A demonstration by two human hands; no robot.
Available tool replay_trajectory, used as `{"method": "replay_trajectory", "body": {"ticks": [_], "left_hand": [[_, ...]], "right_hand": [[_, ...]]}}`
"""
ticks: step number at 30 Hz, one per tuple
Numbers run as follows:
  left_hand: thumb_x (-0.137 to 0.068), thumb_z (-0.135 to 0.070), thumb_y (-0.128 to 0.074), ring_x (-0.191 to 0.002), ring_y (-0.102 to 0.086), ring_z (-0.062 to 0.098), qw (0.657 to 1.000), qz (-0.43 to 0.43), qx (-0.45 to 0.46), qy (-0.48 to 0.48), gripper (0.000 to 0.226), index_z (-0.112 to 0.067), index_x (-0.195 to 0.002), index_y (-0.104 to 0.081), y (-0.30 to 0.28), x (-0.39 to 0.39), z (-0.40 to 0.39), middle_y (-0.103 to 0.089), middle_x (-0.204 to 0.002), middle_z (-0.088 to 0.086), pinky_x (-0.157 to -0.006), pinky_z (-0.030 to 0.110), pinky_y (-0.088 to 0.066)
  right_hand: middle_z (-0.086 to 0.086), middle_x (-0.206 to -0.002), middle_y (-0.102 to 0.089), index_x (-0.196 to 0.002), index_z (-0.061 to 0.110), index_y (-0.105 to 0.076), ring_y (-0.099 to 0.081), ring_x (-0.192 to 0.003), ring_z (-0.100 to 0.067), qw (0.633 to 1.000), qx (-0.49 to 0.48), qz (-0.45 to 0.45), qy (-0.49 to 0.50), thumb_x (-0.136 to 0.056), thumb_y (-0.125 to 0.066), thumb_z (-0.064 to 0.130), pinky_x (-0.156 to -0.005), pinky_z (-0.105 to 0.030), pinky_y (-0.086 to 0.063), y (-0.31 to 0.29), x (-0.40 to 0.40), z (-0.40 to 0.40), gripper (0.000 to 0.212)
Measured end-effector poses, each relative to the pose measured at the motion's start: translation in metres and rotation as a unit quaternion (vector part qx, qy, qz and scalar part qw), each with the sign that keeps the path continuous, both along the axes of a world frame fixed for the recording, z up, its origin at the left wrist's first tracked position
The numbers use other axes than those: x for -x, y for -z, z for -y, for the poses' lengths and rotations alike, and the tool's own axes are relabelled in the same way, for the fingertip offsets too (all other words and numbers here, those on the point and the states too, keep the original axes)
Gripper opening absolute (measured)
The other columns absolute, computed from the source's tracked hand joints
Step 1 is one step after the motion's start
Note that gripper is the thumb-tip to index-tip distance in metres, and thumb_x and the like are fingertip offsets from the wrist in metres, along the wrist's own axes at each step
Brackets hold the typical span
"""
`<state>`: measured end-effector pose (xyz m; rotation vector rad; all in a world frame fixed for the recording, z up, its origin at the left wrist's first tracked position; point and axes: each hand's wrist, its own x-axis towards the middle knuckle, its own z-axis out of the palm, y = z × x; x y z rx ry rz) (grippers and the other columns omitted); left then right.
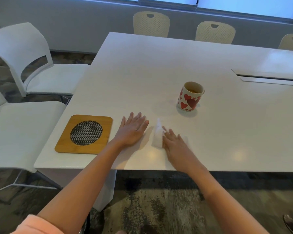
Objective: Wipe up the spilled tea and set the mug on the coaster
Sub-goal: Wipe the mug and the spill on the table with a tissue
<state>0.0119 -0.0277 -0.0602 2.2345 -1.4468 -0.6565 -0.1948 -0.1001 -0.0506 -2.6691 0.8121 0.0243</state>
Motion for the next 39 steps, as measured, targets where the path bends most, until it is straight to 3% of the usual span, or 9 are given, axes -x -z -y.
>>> {"method": "replay_trajectory", "body": {"ticks": [4, 10, 15, 19, 23, 27, 31, 34, 39], "left_hand": [[-0.100, -0.060, -0.008, -0.150, 0.017, 0.010, 1.000, 0.007, 0.002, 0.001, 0.067, -0.027, -0.158, -0.012, 0.002, 0.000, 0.000, 0.003, -0.166, -0.010, -0.118, 0.036, 0.018], [-0.094, -0.067, -0.002, -0.151, 0.013, 0.008, 0.999, -0.032, 0.015, -0.017, 0.076, -0.026, -0.157, -0.014, -0.001, 0.000, 0.000, -0.002, -0.166, -0.010, -0.121, 0.038, 0.015], [-0.086, -0.073, 0.004, -0.152, 0.008, 0.008, 0.996, -0.077, 0.043, -0.029, 0.086, -0.027, -0.158, -0.011, -0.007, 0.002, -0.002, -0.007, -0.166, -0.007, -0.121, 0.035, 0.014], [-0.083, -0.073, 0.005, -0.152, 0.007, 0.008, 0.994, -0.086, 0.058, -0.038, 0.090, -0.025, -0.158, -0.014, -0.009, 0.005, -0.001, -0.010, -0.166, -0.006, -0.122, 0.036, 0.013], [-0.082, -0.074, 0.006, -0.152, 0.007, 0.008, 0.995, -0.070, 0.057, -0.042, 0.094, -0.023, -0.158, -0.015, -0.008, 0.007, -0.001, -0.010, -0.166, -0.005, -0.122, 0.037, 0.013], [-0.088, -0.072, 0.003, -0.152, 0.008, 0.006, 0.998, -0.040, 0.030, -0.038, 0.084, -0.027, -0.158, -0.014, -0.005, 0.006, 0.001, -0.007, -0.166, -0.010, -0.122, 0.037, 0.013], [-0.092, -0.070, 0.000, -0.151, 0.009, 0.006, 0.999, -0.015, 0.016, -0.036, 0.079, -0.027, -0.158, -0.014, -0.001, 0.005, 0.002, -0.005, -0.166, -0.013, -0.122, 0.037, 0.014], [-0.094, -0.068, 0.000, -0.151, 0.010, 0.006, 0.999, -0.008, 0.010, -0.036, 0.077, -0.027, -0.158, -0.014, 0.001, 0.003, 0.002, -0.004, -0.166, -0.013, -0.122, 0.037, 0.013], [-0.093, -0.069, -0.001, -0.151, 0.010, 0.007, 0.999, -0.015, 0.012, -0.031, 0.079, -0.026, -0.158, -0.015, 0.001, 0.002, 0.002, -0.005, -0.166, -0.012, -0.122, 0.038, 0.013]], "right_hand": [[0.003, -0.168, -0.001, -0.160, 0.019, -0.014, 0.004, -0.154, -0.013, 0.997, -0.028, 0.014, 0.066, -0.108, -0.026, 0.010, -0.121, -0.031, 0.006, -0.006, 0.016, 0.038, 0.054], [-0.002, -0.169, -0.006, -0.159, 0.013, -0.015, -0.003, -0.155, -0.021, 0.992, -0.042, 0.047, 0.105, -0.107, -0.028, 0.006, -0.110, -0.026, 0.003, -0.004, -0.017, 0.041, 0.055], [0.000, -0.169, -0.008, -0.158, 0.017, -0.023, -0.004, -0.155, -0.023, 0.994, -0.082, 0.050, 0.055, -0.106, -0.037, 0.008, -0.123, -0.044, -0.007, -0.005, -0.044, 0.021, 0.055], [-0.002, -0.168, -0.010, -0.157, 0.013, -0.025, -0.004, -0.154, -0.017, 0.996, -0.072, 0.060, -0.002, -0.102, -0.036, -0.003, -0.118, -0.028, -0.001, 0.000, -0.048, -0.003, 0.058], [0.004, -0.166, -0.018, -0.156, 0.016, -0.032, -0.013, -0.154, -0.019, 0.991, -0.115, 0.046, -0.046, -0.104, -0.036, -0.002, -0.126, -0.040, -0.014, -0.002, -0.028, -0.010, 0.055], [0.009, -0.161, -0.029, -0.150, 0.019, -0.046, -0.021, -0.151, -0.012, 0.986, -0.143, 0.055, -0.066, -0.104, -0.039, 0.001, -0.124, -0.029, -0.011, -0.001, 0.003, -0.011, 0.050], [0.011, -0.159, -0.034, -0.149, 0.021, -0.048, -0.025, -0.149, -0.009, 0.987, -0.141, 0.068, -0.043, -0.104, -0.041, 0.004, -0.121, -0.023, -0.011, 0.002, 0.022, -0.005, 0.048], [0.008, -0.156, -0.039, -0.146, 0.020, -0.051, -0.031, -0.148, -0.013, 0.989, -0.125, 0.084, -0.001, -0.103, -0.043, 0.002, -0.123, -0.028, -0.013, 0.002, 0.030, 0.008, 0.047], [-0.002, -0.159, -0.039, -0.153, 0.022, -0.039, -0.034, -0.147, -0.027, 0.988, -0.085, 0.073, 0.111, -0.105, -0.038, 0.005, -0.120, -0.036, -0.018, -0.004, 0.040, 0.042, 0.051]]}}
